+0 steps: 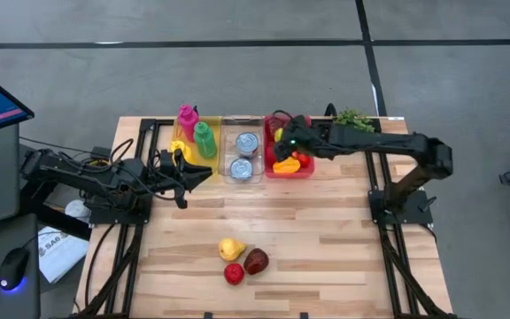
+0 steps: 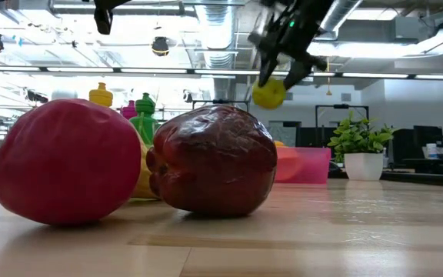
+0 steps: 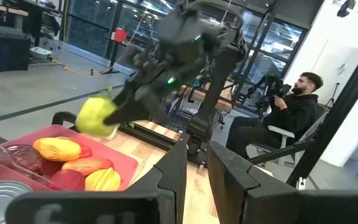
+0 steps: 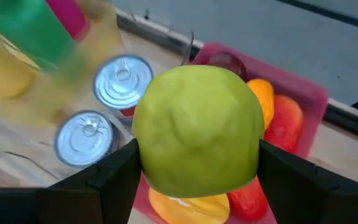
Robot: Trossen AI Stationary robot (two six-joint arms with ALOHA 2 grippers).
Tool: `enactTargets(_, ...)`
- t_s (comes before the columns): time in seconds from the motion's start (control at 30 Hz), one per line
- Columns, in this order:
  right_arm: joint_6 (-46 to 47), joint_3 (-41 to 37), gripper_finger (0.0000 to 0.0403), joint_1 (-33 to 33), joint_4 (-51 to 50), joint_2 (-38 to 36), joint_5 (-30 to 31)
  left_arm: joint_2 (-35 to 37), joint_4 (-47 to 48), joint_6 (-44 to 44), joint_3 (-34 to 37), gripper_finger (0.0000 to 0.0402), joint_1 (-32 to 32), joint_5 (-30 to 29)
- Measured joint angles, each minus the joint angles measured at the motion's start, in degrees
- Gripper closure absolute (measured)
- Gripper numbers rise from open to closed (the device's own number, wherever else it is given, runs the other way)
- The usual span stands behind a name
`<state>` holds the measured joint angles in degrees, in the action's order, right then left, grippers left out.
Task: Pick & Place Food Item
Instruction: Put the green apple into the pink bin
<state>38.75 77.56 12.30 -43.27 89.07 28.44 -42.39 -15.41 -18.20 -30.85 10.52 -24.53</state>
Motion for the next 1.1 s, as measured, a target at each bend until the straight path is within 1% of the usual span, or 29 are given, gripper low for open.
enactTargets(0.1, -1.37, -0.06, 0.0121, 0.97, 0.18, 2.75, -1.04, 0.0, 0.05, 0.04, 0.0, 0.0349, 0.0, 0.01)
enactTargets(0.2, -1.89, -0.02, 0.0121, 2.37, 0.61, 5.26, -3.32, 0.02, -0.03, 0.11, 0.0, 0.0349, 0.0, 0.03)
enactTargets(0.3, -2.12, -0.04, 0.0121, 3.43, 1.99, 7.48, -3.52, 0.0, 0.02, 0.13, 0.0, 0.0349, 0.0, 0.06)
enactTargets(0.43, -5.21, -0.04, 0.0121, 4.8, 5.8, 9.55, -3.74, 0.02, 0.01, 0.13, 0.0, 0.0349, 0.0, 0.06)
enactTargets(0.57, -6.37, 0.0, 0.0121, 6.66, 10.39, 11.13, -4.62, 0.01, 0.18, 0.13, 0.0, 0.0349, 0.0, 0.08)
enactTargets(0.7, -6.38, 0.0, 0.0121, 8.17, 11.2, 12.65, -4.97, 0.02, 0.2, 0.14, 0.0, 0.0349, 0.0, 0.1)
enactTargets(0.83, -7.52, -0.02, 0.0121, 9.29, 10.69, 13.62, -9.13, 0.02, 0.21, 0.15, 0.0, 0.0349, 0.0, 0.1)
enactTargets(0.9, -7.73, -0.04, 0.012, 9.67, 11.2, 13.58, -10.04, 0.02, 0.2, 0.2, 0.0, 0.0349, 0.0, 0.1)
enactTargets(1.1, -7.9, 0.0, 0.01, 10.07, 14.4, 13.51, -10.35, 0.02, 0.19, 1.66, 0.0, 0.0349, 0.0, 0.1)
